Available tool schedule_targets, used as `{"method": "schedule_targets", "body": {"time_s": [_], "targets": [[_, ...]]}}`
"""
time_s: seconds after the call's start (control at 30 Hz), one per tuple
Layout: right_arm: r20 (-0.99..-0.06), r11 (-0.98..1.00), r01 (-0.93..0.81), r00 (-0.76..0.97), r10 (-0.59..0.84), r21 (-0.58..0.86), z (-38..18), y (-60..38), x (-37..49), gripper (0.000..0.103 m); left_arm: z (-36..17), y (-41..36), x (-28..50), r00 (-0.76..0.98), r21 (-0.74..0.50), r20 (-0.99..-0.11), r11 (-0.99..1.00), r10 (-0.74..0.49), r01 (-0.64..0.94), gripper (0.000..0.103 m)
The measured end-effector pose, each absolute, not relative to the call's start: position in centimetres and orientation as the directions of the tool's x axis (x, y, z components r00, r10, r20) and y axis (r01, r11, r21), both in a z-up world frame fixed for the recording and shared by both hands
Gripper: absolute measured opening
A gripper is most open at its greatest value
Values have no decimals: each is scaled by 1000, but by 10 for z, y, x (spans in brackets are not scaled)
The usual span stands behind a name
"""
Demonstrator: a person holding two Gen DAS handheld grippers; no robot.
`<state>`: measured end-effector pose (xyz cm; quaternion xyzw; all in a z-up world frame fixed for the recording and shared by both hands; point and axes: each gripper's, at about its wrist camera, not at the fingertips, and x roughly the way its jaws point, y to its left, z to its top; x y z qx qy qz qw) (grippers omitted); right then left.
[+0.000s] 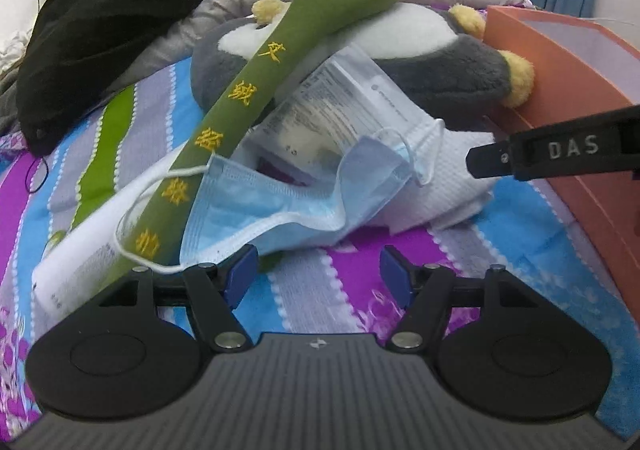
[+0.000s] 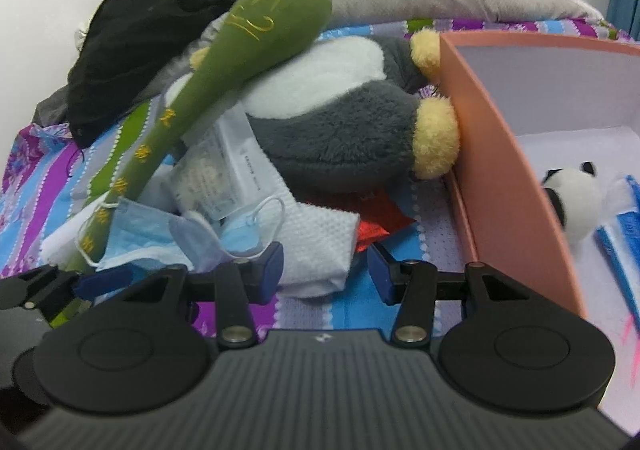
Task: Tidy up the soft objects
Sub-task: 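Close left gripper on the blue face mask while right grips the white towel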
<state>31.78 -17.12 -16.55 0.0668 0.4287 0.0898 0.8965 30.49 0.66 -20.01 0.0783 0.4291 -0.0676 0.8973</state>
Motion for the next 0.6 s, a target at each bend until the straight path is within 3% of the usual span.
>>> {"method": "schedule_targets", "body": {"time_s": [0.27, 0.4, 0.5, 0.6], "targets": [[-782, 963, -96, 566, 261, 252, -189, -172, 340, 50, -223, 5, 325, 619, 160, -785, 967, 3, 199, 72], [-773, 964, -125, 579, 262, 233, -189, -166, 337, 33, -228, 7, 333, 625, 145, -781, 974, 5, 174, 70], [-762, 963, -138, 589, 268, 232, -185, -167, 333, 20, -229, 9, 339, 635, 124, -773, 983, 9, 137, 51], [-750, 961, -147, 602, 274, 233, -178, -168, 327, 14, -226, 15, 343, 640, 89, -768, 992, 8, 94, 24]]}}
